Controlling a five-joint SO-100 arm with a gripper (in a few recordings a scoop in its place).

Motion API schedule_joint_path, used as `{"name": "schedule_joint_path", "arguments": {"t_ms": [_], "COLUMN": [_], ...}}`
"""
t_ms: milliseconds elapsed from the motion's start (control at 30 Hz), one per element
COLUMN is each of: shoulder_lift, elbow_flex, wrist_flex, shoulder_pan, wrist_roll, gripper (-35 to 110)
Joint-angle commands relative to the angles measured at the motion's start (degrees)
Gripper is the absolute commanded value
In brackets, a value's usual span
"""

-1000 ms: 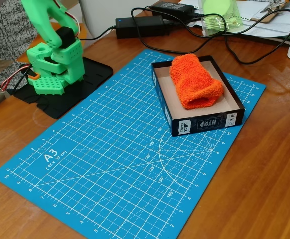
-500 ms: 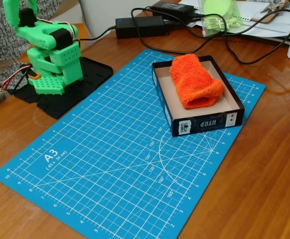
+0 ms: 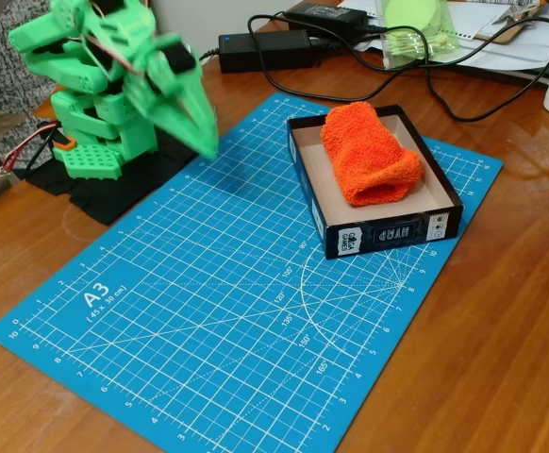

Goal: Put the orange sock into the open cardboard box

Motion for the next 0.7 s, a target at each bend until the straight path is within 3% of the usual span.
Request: {"name": "schedule_joint_path", "arguments": {"t_ms": [0,233,400,667], "shoulder_lift": [1.5,1.5,1.5,1.5], "elbow_flex": [1.3,1.2,2.5,2.5], "wrist_flex": [1.3,0.8,-4.3,-4.3], "shoulder_pan": [1.6,1.7,0.6,-0.8], "wrist_roll": [0.1,2.2,14.7,14.9], "gripper": [-1,-1,0,0]}}
